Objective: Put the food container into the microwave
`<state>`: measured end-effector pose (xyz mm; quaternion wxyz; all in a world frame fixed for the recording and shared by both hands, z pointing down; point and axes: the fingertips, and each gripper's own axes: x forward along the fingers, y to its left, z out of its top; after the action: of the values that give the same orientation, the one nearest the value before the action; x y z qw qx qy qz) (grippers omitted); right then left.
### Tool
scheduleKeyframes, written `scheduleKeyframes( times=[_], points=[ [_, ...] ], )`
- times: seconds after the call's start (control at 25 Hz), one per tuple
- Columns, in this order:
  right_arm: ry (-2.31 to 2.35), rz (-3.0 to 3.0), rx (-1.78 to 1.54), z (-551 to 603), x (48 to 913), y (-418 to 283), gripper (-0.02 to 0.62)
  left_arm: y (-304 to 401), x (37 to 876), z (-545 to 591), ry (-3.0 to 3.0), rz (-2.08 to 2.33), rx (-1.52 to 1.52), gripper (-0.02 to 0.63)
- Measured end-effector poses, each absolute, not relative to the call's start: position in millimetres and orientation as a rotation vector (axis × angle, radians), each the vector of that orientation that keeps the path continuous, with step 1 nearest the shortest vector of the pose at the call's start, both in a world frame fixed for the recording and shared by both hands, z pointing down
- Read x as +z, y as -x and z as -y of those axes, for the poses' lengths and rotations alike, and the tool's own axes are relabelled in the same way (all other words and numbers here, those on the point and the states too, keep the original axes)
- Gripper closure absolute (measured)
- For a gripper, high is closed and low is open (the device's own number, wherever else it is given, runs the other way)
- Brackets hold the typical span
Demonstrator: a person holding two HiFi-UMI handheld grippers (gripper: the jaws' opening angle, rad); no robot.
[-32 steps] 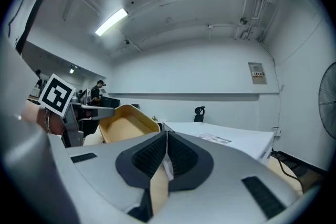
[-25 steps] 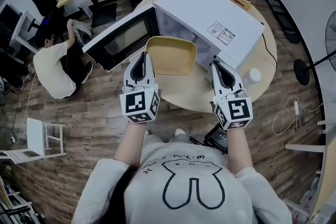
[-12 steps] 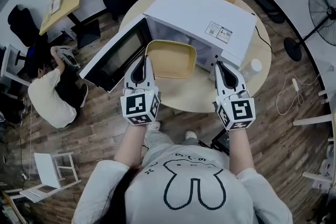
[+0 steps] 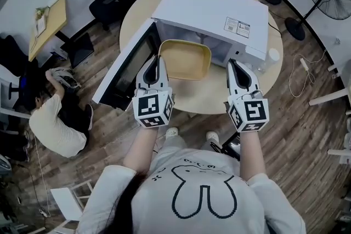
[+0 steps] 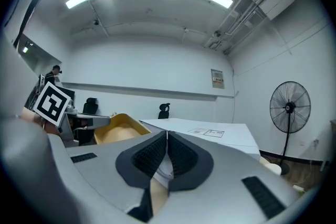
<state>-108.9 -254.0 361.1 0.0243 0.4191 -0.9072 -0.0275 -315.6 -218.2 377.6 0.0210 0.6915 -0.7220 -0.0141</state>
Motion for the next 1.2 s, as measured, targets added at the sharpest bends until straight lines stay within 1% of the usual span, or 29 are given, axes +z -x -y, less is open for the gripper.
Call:
scheduleKeyframes(
  times=[0.28, 0.8, 1.2],
  points=[
    [-1.413, 2.736, -0.095, 246, 370, 128, 0.563, 326, 399, 238, -2.233, 2.098, -0.035, 0.586],
    [-1.633, 2.656, -0.044, 240, 379, 137, 0.563, 333, 437, 273, -2.272, 1.916, -0.035, 0.586],
    [-1.688, 2.63, -0.008, 245, 394, 143, 0.563, 332, 464, 310, -2.205, 1.819, -0.111, 0.586]
  ],
)
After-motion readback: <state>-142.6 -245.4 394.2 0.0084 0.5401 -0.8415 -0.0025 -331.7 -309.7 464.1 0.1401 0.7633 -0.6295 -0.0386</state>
